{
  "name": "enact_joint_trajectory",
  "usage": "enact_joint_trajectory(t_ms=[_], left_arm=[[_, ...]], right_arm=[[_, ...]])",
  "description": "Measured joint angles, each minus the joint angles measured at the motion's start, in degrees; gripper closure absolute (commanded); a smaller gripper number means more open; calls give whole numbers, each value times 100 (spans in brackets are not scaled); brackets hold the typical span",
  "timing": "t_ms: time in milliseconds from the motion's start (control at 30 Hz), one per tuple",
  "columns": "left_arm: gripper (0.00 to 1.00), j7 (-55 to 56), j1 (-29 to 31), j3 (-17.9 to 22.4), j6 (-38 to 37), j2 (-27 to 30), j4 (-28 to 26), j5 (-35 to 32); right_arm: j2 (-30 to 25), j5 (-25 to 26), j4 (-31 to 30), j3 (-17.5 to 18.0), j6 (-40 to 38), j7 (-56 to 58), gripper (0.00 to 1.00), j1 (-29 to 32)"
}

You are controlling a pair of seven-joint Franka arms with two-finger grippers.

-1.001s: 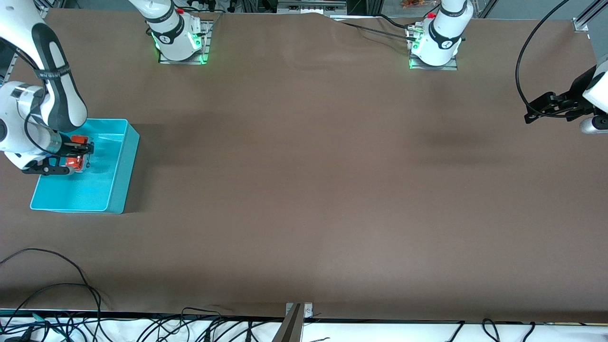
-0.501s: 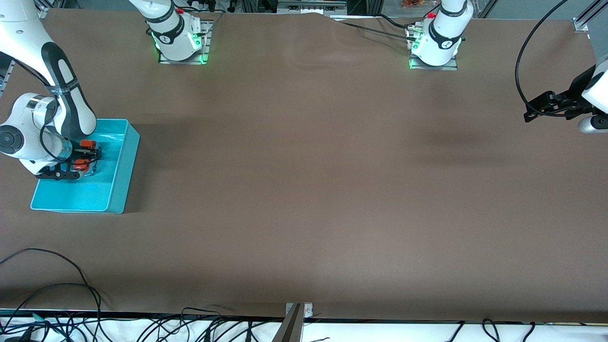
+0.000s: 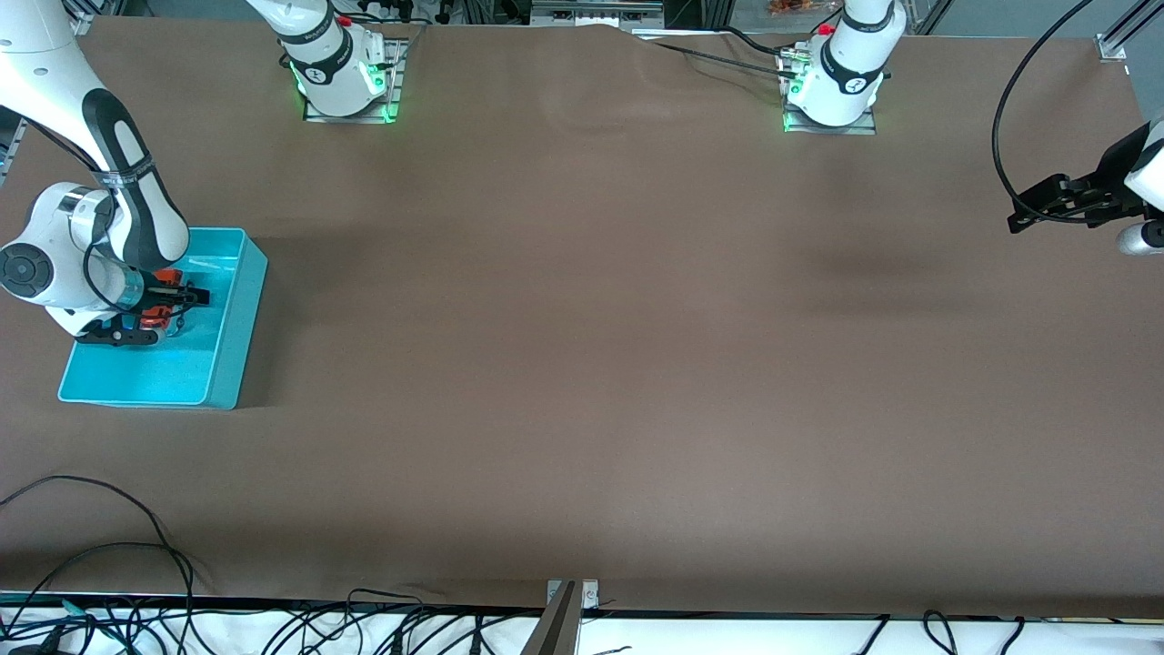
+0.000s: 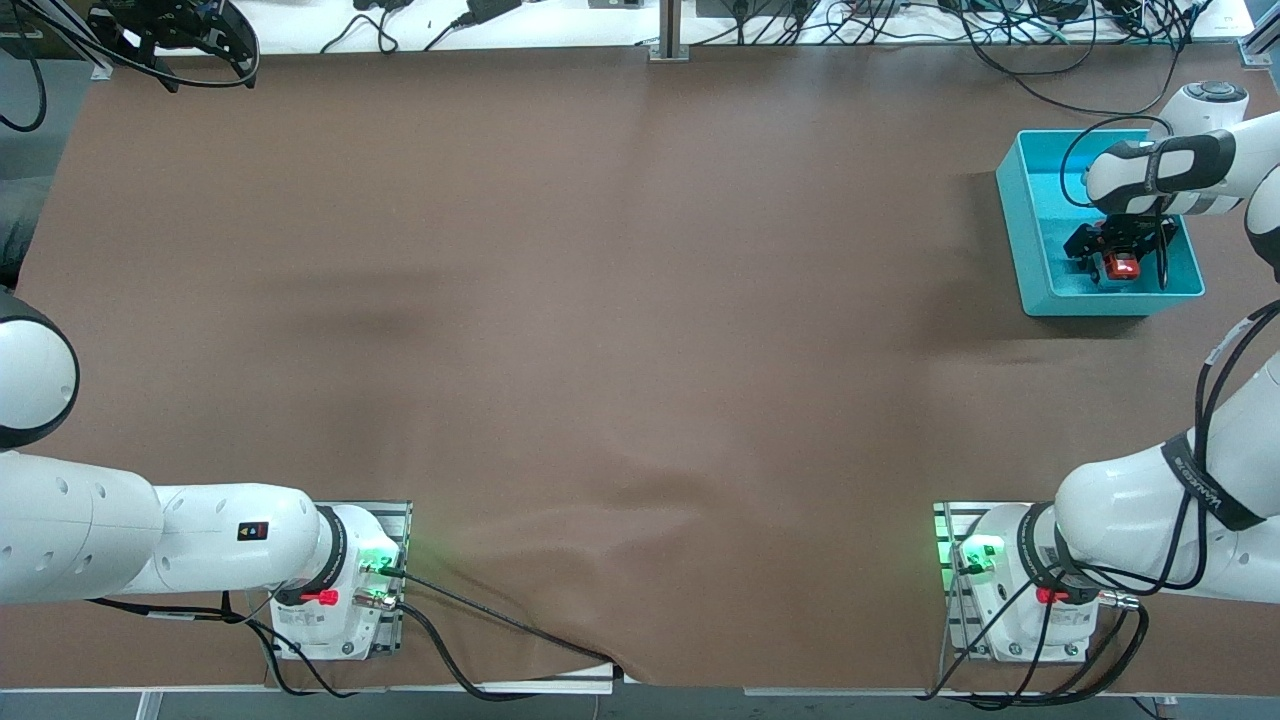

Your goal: Wind up bus and store in blue box

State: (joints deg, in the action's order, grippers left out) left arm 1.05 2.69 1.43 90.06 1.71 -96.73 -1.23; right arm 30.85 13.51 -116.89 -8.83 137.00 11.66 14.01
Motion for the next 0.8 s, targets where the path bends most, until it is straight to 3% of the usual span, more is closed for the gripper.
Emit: enact_joint_trajectory(t_ms=[267,634,801], left_arm=[[0,0,12,-1,-9,0,0,5],[0,0,22,-1,-12,0,1,7],[0,0,23,-1,-13,0,1,8]], right_arm=[[-255,0,108,180,-578,0,0,8],[-1569,0,197,903,-1861,-2,0,-60],[-2083,0,194,1019,-2301,-6,0,-312]])
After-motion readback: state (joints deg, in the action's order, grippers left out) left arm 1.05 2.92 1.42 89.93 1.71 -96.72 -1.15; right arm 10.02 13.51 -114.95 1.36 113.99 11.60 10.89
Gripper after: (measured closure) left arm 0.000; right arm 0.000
